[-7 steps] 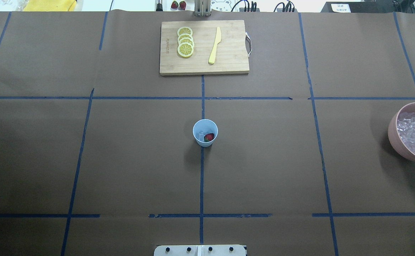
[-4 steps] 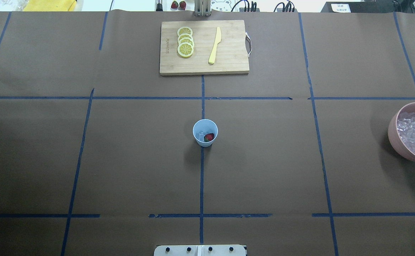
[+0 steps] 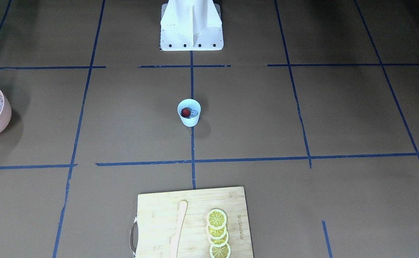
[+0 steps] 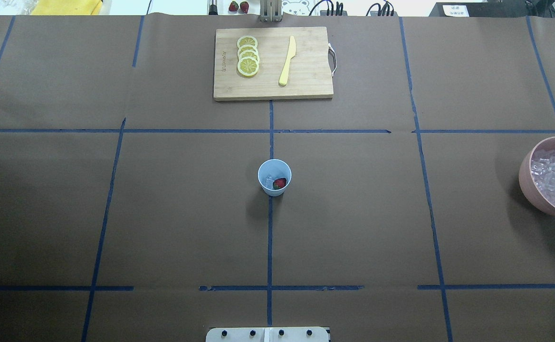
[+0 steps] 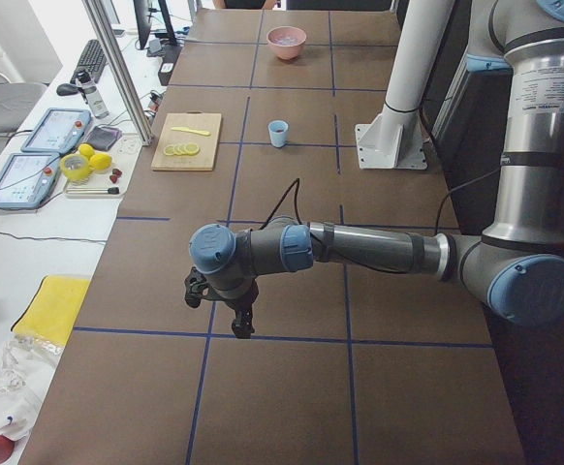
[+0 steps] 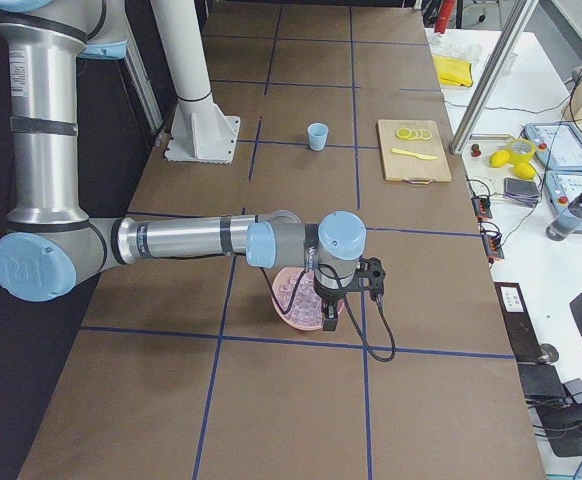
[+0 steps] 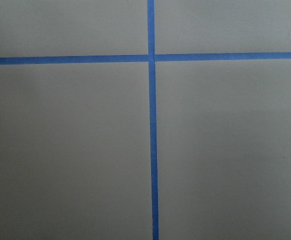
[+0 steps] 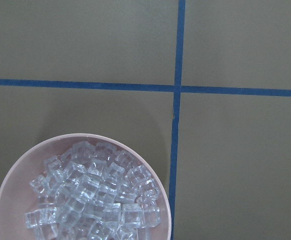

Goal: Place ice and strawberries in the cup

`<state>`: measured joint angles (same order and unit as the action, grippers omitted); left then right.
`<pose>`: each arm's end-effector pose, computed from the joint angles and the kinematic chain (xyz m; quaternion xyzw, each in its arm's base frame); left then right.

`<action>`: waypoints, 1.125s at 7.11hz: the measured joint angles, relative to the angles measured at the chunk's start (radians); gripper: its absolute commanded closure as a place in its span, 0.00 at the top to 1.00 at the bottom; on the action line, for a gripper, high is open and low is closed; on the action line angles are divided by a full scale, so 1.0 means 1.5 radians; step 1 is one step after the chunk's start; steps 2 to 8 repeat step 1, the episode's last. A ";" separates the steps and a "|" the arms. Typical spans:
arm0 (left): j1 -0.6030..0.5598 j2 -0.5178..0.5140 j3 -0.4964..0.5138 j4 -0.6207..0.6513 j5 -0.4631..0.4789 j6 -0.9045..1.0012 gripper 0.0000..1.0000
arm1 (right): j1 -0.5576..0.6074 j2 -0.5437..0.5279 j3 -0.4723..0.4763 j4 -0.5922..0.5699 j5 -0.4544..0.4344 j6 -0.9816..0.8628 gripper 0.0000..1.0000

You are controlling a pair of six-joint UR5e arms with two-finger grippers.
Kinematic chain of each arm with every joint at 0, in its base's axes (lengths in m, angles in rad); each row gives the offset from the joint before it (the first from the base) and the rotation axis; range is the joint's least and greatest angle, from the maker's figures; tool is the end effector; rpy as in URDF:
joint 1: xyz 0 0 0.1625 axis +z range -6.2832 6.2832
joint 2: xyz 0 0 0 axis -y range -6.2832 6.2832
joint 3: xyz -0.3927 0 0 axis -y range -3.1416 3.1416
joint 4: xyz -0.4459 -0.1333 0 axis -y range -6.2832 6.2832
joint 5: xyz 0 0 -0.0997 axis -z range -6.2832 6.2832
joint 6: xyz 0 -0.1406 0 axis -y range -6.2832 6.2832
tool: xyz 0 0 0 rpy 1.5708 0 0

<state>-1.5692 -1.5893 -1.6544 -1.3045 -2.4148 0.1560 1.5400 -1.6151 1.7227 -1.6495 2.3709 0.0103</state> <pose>-0.0274 -0.5340 0.6181 -0.0431 0.4128 0.0381 0.9090 0.0161 -0.5292 0.6020 0.0053 -0.3896 -0.0151 0.9208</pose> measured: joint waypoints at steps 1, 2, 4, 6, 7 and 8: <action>0.000 -0.002 -0.003 0.001 0.002 0.000 1.00 | 0.000 0.001 0.002 0.000 -0.001 0.001 1.00; 0.000 -0.002 -0.003 0.001 0.002 0.000 1.00 | 0.000 0.001 0.002 0.000 -0.001 0.001 1.00; 0.000 -0.002 -0.003 0.001 0.002 0.000 1.00 | 0.000 0.001 0.002 0.000 -0.001 0.001 1.00; 0.000 -0.002 -0.003 0.001 0.002 0.000 1.00 | 0.000 0.001 0.002 0.000 -0.001 0.001 1.00; 0.000 -0.002 -0.003 0.001 0.002 0.000 1.00 | 0.000 0.001 0.002 0.000 -0.001 0.001 1.00; 0.000 -0.002 -0.003 0.001 0.002 0.000 1.00 | 0.000 0.001 0.002 0.000 -0.001 0.001 1.00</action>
